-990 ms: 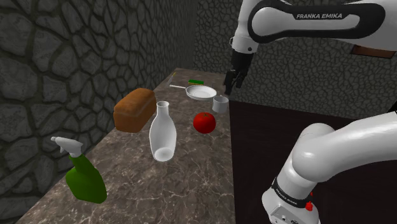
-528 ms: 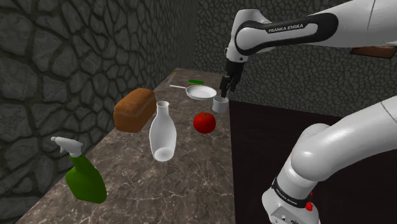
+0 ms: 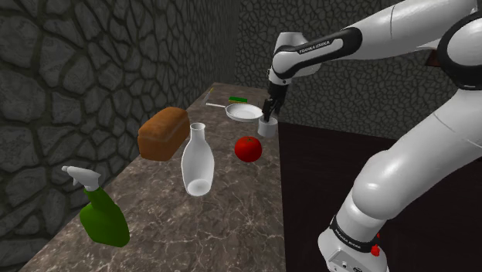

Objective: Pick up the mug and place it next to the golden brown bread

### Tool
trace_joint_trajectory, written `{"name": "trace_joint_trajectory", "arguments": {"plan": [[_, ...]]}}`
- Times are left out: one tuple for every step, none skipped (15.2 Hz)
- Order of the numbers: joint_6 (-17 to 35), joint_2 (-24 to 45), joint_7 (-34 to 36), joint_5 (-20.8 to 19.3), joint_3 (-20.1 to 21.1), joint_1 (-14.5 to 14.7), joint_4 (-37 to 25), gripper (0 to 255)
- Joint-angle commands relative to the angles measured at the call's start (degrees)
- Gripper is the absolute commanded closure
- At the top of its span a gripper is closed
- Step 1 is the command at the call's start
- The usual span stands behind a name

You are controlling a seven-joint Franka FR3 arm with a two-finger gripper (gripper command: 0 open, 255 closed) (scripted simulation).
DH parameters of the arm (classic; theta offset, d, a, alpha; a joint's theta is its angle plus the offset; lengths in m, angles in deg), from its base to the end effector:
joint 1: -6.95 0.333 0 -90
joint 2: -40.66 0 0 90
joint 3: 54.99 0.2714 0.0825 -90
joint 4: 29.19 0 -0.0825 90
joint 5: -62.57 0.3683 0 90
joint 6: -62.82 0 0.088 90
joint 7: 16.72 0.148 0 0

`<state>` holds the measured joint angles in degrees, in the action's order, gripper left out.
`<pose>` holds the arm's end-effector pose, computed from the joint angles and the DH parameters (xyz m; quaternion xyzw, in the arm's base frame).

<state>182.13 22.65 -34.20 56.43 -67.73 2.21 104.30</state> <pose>0.4372 -0.1461 0.3872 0.9990 0.0291 0.0253 0.0218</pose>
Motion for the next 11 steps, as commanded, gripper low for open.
{"name": "trace_joint_trajectory", "arguments": {"plan": [[2.9,4.5,-2.3,0.6,-1.5,-0.2,-1.7,0],[3.9,6.6,-3.4,1.0,-2.2,-0.3,-2.7,0],[4.9,8.7,-4.5,1.6,-2.8,-0.5,-3.8,0],[5.9,10.9,-5.7,2.2,-3.4,-0.6,-5.0,0],[6.8,13.0,-6.9,2.9,-3.9,-0.8,-6.2,0],[7.6,15.2,-8.1,3.7,-4.4,-1.0,-7.5,0],[8.3,17.4,-9.3,4.5,-4.8,-1.3,-8.9,0],[9.0,19.6,-10.6,5.4,-5.1,-1.5,-10.4,0],[9.5,21.9,-11.8,6.4,-5.4,-1.9,-11.9,0],[10.1,24.1,-13.1,7.3,-5.6,-2.3,-13.5,0],[10.4,25.8,-13.9,8.1,-5.7,-2.7,-14.7,0]]}}
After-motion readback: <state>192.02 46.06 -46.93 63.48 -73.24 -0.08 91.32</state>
